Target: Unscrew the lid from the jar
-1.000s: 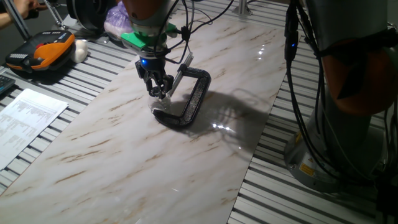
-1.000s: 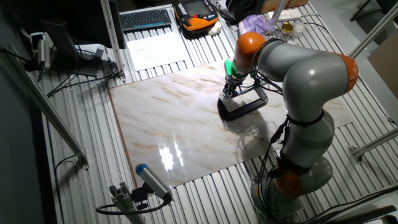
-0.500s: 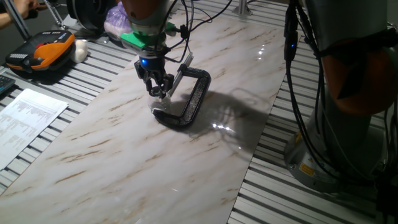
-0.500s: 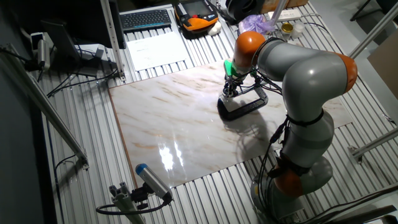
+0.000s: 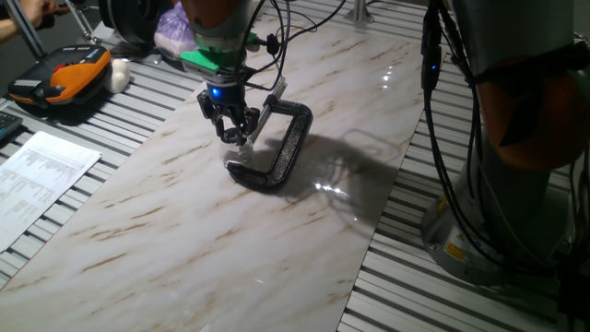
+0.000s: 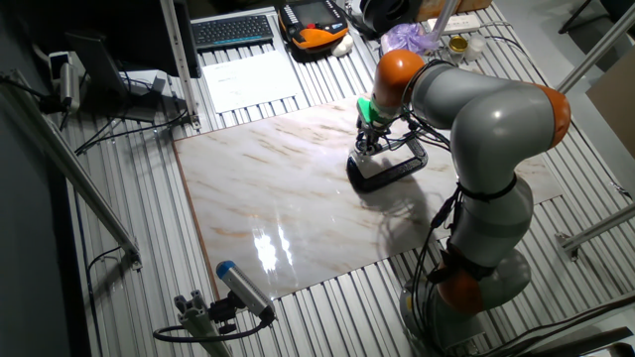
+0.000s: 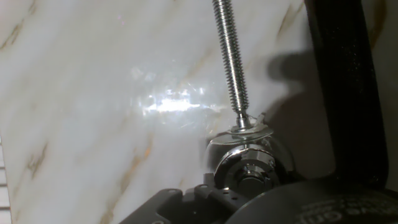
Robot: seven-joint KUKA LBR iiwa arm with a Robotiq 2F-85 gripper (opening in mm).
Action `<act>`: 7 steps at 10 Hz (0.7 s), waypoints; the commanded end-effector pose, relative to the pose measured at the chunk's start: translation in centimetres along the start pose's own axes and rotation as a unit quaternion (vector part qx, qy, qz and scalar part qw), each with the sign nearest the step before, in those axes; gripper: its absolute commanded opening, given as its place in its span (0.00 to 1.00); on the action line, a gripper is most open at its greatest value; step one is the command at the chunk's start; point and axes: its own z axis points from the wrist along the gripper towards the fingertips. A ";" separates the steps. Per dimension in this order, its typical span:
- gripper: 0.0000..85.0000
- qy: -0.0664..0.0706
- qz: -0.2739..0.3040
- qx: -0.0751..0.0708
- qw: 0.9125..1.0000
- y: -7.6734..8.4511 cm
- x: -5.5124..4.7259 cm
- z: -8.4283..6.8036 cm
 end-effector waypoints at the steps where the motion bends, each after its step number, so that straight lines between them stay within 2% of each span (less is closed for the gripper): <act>1: 0.40 -0.001 -0.010 0.001 1.000 0.0 0.0 0.0; 2: 0.40 -0.003 -0.022 0.003 1.000 0.0 0.0 -0.1; 3: 0.20 -0.003 -0.032 0.004 0.999 0.0 0.0 -0.1; 7: 0.20 -0.006 -0.062 0.008 0.998 -0.1 0.0 -0.2</act>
